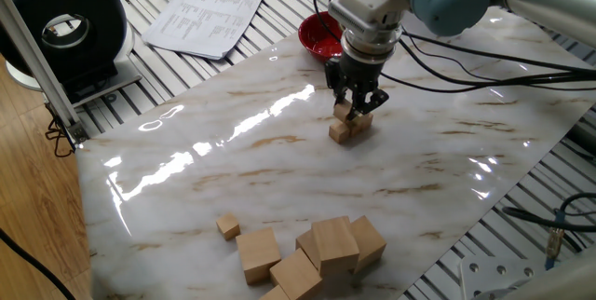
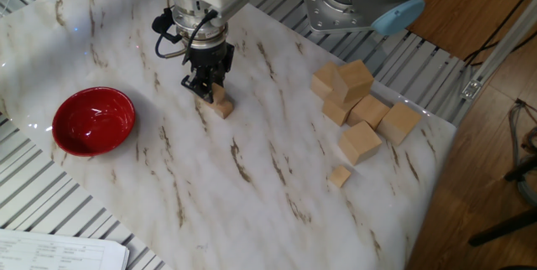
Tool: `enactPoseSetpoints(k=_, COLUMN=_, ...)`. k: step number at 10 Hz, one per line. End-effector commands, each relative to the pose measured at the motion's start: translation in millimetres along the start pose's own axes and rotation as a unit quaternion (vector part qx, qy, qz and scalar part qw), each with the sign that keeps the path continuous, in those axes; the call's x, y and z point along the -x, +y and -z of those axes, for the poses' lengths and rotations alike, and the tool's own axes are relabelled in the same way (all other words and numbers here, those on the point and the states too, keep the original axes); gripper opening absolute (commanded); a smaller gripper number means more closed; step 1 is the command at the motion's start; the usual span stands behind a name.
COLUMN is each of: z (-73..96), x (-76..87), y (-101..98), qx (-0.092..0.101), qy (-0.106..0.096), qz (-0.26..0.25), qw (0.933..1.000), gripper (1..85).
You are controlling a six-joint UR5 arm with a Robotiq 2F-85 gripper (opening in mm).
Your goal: Stack the blocks into a pyramid shape
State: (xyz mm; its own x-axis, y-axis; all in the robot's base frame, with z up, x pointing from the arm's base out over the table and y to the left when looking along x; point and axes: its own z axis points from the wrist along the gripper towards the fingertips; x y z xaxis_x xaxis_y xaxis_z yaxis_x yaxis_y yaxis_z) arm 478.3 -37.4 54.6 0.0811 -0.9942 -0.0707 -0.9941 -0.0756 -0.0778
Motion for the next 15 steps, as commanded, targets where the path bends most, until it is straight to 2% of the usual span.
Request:
enactPoseSetpoints(k=1, z=-0.5, x=-1.1, y=-1.0, qx=-0.001, qy=-0.004, qz=0.001, qw=1.0, gripper=1.0)
enactPoseSetpoints(k=5, z=-4.5, x=-0.5, y=2.1, qx=0.005, qy=-0.004, qz=0.001, qw=1.0, gripper=1.0)
enactPoseSetpoints(k=8, z=-5.4, x=7.4, y=8.1, qx=0.015, qy=-0.017, qz=-0.015, qw=0.9996, gripper=1.0)
enactPoseSetpoints(k=15, z=-11.4, x=1.8, y=11.6, qx=0.017, qy=-0.015, qz=-0.016, qw=0.9996, gripper=1.0)
